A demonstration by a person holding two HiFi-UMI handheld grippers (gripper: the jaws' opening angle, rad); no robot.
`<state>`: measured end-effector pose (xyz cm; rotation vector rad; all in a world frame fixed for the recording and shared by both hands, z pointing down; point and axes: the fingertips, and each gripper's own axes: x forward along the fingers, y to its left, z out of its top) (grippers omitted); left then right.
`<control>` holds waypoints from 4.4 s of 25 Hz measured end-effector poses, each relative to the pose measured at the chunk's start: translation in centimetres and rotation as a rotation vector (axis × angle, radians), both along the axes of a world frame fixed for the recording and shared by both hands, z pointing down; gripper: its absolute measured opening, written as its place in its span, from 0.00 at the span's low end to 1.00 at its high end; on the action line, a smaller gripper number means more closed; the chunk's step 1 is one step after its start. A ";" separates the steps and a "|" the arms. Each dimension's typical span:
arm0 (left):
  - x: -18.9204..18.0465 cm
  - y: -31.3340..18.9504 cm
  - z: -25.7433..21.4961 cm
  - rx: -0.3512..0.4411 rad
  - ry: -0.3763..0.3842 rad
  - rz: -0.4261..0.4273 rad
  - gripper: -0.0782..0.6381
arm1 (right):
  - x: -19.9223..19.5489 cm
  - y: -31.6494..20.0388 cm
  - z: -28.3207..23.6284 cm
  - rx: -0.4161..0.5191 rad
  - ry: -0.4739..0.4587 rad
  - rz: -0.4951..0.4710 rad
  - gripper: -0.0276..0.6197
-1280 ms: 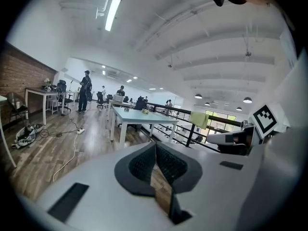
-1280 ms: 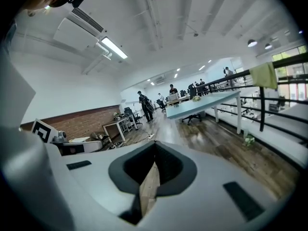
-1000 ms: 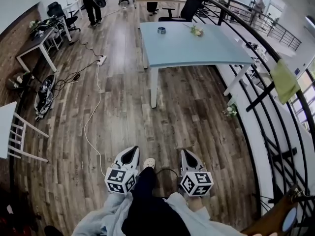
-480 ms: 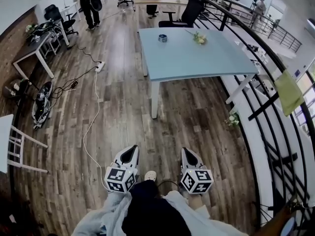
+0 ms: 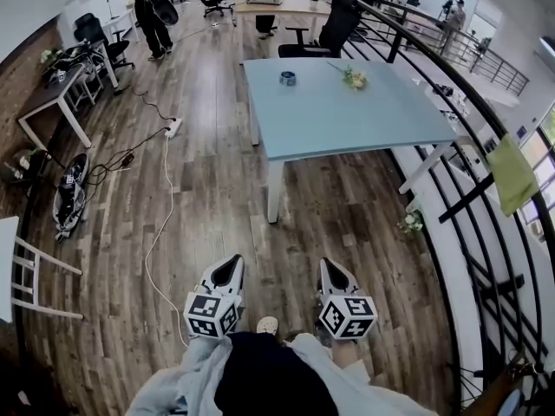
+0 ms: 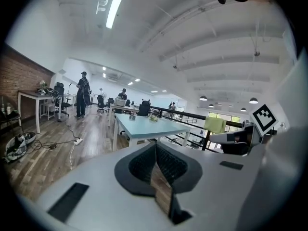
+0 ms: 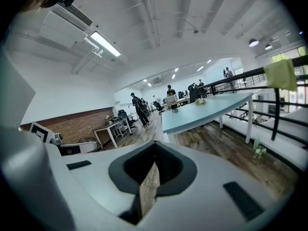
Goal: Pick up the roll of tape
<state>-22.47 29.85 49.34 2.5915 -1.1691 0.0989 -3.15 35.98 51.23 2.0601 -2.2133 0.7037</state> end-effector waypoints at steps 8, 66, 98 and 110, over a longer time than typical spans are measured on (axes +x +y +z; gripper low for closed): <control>0.1 -0.6 0.8 -0.023 -0.019 0.018 0.13 | -0.4 -0.4 1.0 -0.033 -0.018 0.008 0.05; 14.3 -28.5 1.7 -0.051 -0.024 -0.081 0.13 | 14.3 -30.6 1.9 -0.068 -0.006 -0.109 0.37; 22.2 -45.7 1.7 -0.077 -0.077 -0.081 0.13 | 22.3 -47.4 2.0 -0.103 -0.046 -0.124 0.35; 23.5 -54.9 1.5 -0.078 -0.076 -0.103 0.13 | 24.0 -56.8 1.9 -0.127 -0.034 -0.153 0.35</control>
